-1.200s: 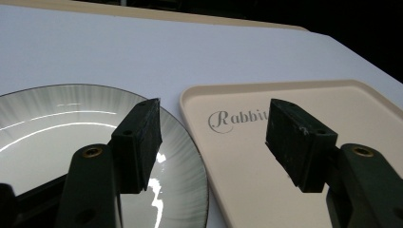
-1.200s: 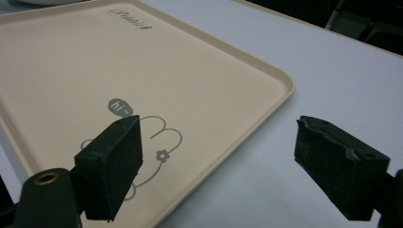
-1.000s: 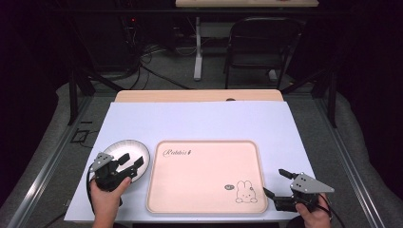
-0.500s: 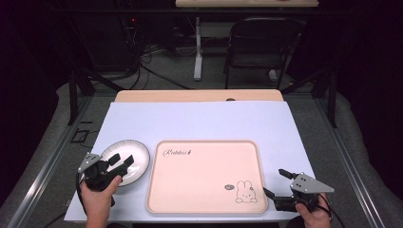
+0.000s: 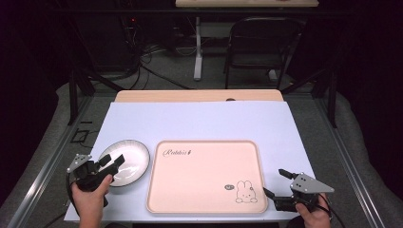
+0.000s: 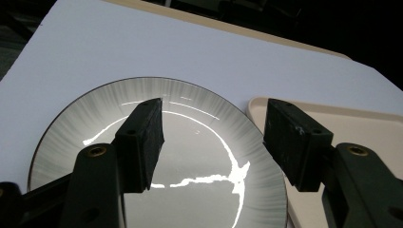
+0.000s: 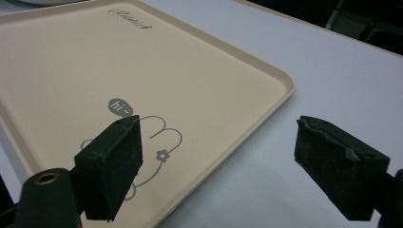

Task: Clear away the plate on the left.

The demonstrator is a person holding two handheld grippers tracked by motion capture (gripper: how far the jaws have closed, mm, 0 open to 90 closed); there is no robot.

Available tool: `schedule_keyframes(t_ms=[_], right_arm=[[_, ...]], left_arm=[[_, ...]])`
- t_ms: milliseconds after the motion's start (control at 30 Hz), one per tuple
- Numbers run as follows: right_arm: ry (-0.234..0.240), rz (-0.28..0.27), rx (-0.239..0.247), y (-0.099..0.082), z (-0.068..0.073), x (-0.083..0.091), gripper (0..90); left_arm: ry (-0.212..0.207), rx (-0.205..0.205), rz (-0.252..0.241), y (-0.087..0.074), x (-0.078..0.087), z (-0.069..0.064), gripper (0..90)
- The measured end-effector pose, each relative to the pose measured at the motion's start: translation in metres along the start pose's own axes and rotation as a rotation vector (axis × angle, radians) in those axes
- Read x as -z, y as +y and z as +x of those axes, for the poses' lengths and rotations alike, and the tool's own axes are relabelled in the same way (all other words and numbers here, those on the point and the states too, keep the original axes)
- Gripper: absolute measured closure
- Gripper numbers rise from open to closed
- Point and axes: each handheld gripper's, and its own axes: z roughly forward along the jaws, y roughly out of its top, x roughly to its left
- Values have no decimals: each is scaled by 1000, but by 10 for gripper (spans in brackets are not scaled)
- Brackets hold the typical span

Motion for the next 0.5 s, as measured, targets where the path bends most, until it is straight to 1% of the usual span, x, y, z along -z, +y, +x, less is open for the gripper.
schedule_keyframes(t_ms=[67,167,300,333,367,400,433,467,500], right_arm=[[0,0,1,0,0,0,157],[0,0,1,0,0,0,157],[-1,0,1,0,0,0,157],[-1,0,1,0,0,0,157],[-1,0,1,0,0,0,157],[0,1,0,0,0,0,157],[0,1,0,0,0,0,157],[0,2,0,0,0,0,157],[-1,2,1,0,0,0,157]], left_arm=[[4,14,12,1,1,3,387],[12,26,17,1,2,7,389],[30,42,9,2,4,13,384],[42,50,8,3,6,16,383],[42,50,8,3,6,16,370],[54,60,11,3,7,20,366],[54,60,11,3,7,20,366],[58,69,11,3,8,22,366],[64,77,16,3,8,27,374]])
